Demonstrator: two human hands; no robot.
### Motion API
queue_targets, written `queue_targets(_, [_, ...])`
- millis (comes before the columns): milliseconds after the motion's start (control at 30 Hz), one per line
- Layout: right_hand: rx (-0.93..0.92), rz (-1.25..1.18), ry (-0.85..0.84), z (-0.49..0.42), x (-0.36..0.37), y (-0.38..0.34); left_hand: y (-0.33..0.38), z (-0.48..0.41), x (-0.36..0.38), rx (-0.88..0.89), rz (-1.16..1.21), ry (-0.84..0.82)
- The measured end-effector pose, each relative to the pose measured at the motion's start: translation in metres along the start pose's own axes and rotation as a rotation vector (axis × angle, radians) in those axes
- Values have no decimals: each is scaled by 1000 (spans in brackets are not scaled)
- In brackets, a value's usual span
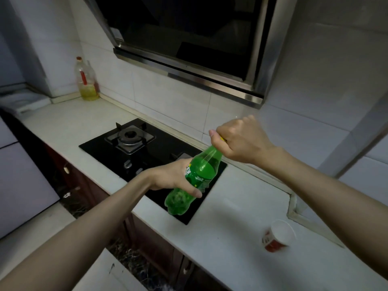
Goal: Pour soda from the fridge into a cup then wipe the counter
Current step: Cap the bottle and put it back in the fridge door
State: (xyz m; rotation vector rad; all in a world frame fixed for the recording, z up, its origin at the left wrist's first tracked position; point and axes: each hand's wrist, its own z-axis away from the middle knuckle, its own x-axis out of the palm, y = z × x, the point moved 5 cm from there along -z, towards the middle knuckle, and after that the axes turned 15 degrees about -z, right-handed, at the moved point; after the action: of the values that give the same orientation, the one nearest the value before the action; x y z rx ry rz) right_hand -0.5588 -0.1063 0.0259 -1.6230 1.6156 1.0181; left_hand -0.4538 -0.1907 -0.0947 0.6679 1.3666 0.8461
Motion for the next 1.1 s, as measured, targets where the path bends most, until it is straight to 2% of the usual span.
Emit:
queue_targets(67, [56, -13, -33, -10, 13, -13, -14, 10, -6, -40, -29, 100])
queue_targets(200, [426, -118, -147, -25, 46, -17, -42, 31, -12, -145, -194, 482])
queue_targets(267, [514, -145, -196, -32, 56, -24, -50, 42, -14, -166, -215, 600])
queue_targets(333, [444, -125, -172, -42, 58, -39, -57, 54, -21, -165, -172, 590])
queue_targets(433, [164, -52, -106, -60, 51, -65, -59, 73, -33, -121, -38, 365])
queue_targets(533, [-142, -37, -160, -74, 50, -87, -60, 93, -41, -114, -23, 182])
queue_targets(600, [-225, -52, -135, -78, 55, -98, -66, 103, -43, -109, -21, 130])
queue_targets(700, [-105, -117, -55, -84, 67, -108, -80, 112, -46, -122, -41, 200])
queue_targets(800, [49, -176, -123, -87, 87, -111, -94, 119, -49, -160, -99, 380])
queue_targets(933, [95, -239, -165, -98, 102, -120, -110, 133, -51, -232, -149, 596])
queue_targets(1033, [149, -274, -148, -109, 109, -125, -116, 143, -58, -272, -181, 721])
queue_targets(1100, [263, -347, -130, -116, 114, -125, -120, 150, -70, -304, -224, 766])
